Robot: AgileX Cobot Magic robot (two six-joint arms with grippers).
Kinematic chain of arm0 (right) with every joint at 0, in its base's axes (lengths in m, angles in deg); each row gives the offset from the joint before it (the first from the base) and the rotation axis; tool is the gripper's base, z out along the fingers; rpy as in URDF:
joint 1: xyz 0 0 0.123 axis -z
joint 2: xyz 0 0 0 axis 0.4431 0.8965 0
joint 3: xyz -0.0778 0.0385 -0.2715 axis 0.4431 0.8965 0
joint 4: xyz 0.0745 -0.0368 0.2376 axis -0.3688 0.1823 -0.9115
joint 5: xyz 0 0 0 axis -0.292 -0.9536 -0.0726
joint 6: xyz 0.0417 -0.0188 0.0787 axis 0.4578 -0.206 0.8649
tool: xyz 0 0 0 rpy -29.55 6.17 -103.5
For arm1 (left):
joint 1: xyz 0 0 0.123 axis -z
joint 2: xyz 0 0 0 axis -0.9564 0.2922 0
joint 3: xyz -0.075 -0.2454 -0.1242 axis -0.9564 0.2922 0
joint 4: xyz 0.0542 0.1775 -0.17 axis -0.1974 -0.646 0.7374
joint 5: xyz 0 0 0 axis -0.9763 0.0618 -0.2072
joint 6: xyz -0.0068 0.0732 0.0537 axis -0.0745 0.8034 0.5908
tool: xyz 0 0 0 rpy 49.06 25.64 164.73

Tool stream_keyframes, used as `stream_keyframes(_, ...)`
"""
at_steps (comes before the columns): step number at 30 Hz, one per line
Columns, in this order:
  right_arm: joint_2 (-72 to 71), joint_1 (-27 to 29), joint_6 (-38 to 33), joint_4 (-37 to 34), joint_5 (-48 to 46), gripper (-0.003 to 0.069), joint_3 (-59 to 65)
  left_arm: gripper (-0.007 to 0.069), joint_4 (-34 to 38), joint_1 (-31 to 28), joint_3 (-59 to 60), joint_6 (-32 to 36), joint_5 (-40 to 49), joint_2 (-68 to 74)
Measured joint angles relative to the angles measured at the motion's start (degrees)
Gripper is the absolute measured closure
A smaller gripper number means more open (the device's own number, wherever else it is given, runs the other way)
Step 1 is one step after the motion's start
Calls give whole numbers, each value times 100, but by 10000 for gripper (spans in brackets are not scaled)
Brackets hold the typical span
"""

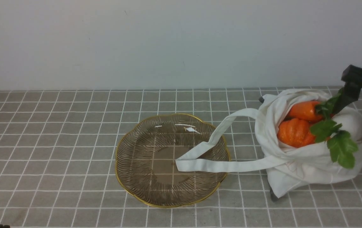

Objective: Take vegetables from bag on grey coffee tablecloth place on plate.
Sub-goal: 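Reach into the cloth bag and grasp a vegetable inside it with the right gripper, then take the vegetable out of the bag and place it on the plate with the right gripper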

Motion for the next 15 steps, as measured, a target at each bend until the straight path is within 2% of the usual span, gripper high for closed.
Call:
stream_keyframes(5,197,0,13,-68,0,-13,-7,629,0,0,0,0,0,0)
stream_keyframes(7,240,0,13,-97,0,29,-7,629,0,0,0,0,0,0)
stream_keyframes(10,253,0,13,-74,-60,162,-102,629,0,0,0,0,0,0)
stream_keyframes(15,173,0,-79,98,-141,157,-347,629,0,0,0,0,0,0)
